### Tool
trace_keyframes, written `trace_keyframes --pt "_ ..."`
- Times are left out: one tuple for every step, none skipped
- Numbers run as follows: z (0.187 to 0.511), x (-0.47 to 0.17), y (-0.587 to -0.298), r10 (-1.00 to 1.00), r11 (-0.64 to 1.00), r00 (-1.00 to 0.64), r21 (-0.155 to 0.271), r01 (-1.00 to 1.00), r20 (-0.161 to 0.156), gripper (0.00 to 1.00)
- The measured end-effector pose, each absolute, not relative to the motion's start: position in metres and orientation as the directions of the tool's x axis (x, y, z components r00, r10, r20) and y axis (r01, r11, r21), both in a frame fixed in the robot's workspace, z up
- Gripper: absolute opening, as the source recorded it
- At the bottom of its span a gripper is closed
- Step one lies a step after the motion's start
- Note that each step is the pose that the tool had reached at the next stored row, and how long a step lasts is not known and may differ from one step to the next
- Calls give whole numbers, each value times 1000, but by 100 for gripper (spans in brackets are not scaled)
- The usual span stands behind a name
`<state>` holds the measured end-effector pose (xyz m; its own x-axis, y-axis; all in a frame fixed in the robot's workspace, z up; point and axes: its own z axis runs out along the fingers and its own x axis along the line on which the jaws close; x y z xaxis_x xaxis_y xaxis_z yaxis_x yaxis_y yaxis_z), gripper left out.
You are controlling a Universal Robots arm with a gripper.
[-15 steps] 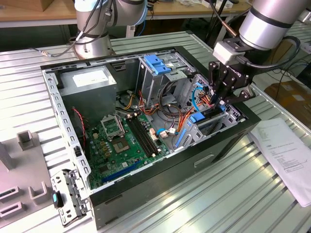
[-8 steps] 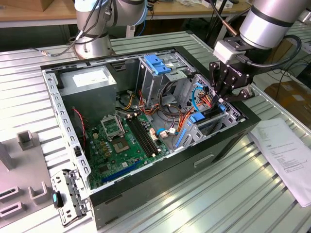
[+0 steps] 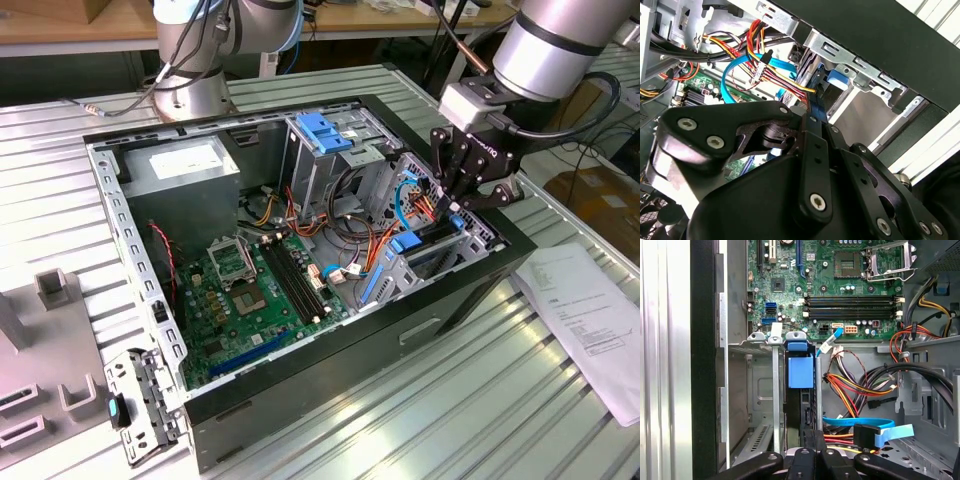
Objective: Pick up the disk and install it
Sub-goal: 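Insert the second disk wire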
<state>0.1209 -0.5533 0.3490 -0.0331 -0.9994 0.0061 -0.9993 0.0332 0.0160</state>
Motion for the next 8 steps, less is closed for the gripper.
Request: trace_keyframes --pt "349 121 -553 -999 33 -33 16 -999 6 11" --pt "349 121 -553 -999 33 -33 16 -999 6 11" --pt "349 121 -553 -999 33 -33 16 -999 6 11" --pt "349 121 -553 -999 33 -33 16 -999 6 11" --pt "349 121 -553 -999 33 -33 16 -999 6 11" --pt "349 121 -553 -999 33 -33 16 -999 6 11" --pt "349 121 -553 -999 33 -33 16 -999 6 11" --pt "350 121 -553 -999 33 -33 16 -999 6 11"
